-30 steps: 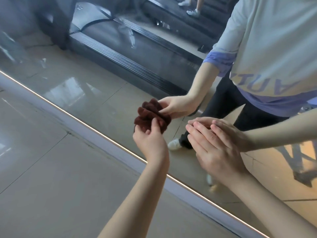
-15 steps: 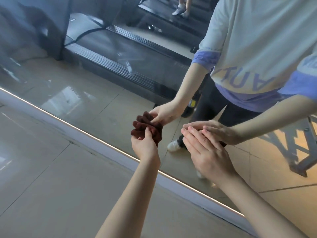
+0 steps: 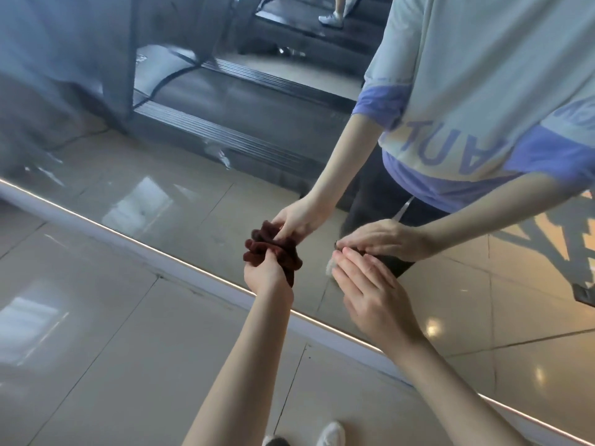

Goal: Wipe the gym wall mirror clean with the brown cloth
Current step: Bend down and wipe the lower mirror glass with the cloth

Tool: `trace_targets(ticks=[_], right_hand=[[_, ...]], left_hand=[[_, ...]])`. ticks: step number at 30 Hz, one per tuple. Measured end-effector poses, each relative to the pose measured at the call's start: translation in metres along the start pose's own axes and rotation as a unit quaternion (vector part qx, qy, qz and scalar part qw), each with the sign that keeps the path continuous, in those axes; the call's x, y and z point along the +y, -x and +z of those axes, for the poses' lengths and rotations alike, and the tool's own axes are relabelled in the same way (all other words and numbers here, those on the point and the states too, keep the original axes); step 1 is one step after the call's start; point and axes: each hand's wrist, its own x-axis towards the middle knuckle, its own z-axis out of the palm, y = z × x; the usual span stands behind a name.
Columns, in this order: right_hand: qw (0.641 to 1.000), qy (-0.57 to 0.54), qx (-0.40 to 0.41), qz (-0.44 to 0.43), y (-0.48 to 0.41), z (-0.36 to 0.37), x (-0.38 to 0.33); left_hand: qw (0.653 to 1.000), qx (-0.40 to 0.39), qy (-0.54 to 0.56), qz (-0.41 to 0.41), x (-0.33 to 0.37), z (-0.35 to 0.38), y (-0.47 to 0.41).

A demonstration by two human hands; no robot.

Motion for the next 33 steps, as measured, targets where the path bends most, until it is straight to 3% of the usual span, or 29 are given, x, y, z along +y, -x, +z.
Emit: trace_targets(ticks=[4,6,8,11,14,16,20,24,25,27,30,33], right_hand=[[0.977,-0.131,-0.01,0.168,0.011,0.009,-0.027],[0.919,-0.244,-0.047,0.305,0.006,0.017,-0.043],[0.816,-0.353,-0.094,0.447,-0.009,0.026,-0.059],[0.597,-0.496,-0.149,0.613,-0.036,0.047,-0.077],[0.394,-0.617,-0.079,0.676,-0.059,0.066,-0.094],[0.296,-0.646,0.009,0.703,-0.069,0.074,-0.108],[0.255,-0.591,0.082,0.761,-0.081,0.082,-0.134],[0.096,-0.693,0.178,0.692,-0.101,0.077,-0.131],[0.085,-0.703,0.201,0.677,-0.107,0.078,-0.127],[0.101,-0.684,0.208,0.692,-0.114,0.079,-0.127],[0.09,-0.687,0.222,0.686,-0.111,0.074,-0.14],[0.07,-0.71,0.265,0.649,-0.101,0.07,-0.144]], left_hand=[[0.999,-0.049,0.01,-0.013,0.012,-0.01,0.005],[0.997,-0.068,-0.005,-0.019,0.02,-0.017,0.004],[0.994,-0.098,-0.015,-0.038,0.028,-0.022,0.0],[0.99,-0.123,-0.044,-0.055,0.041,-0.029,-0.008],[0.984,-0.145,-0.068,-0.074,0.054,-0.035,-0.015],[0.98,-0.165,-0.085,-0.074,0.058,-0.038,-0.021],[0.972,-0.192,-0.104,-0.092,0.065,-0.041,-0.022],[0.956,-0.23,-0.171,-0.068,0.071,-0.047,-0.02],[0.947,-0.24,-0.207,-0.048,0.073,-0.05,-0.02],[0.919,-0.254,-0.3,0.014,0.079,-0.056,-0.023],[0.883,-0.187,-0.392,0.178,0.091,-0.076,-0.03],[0.891,-0.133,-0.375,0.218,0.111,-0.087,-0.033]])
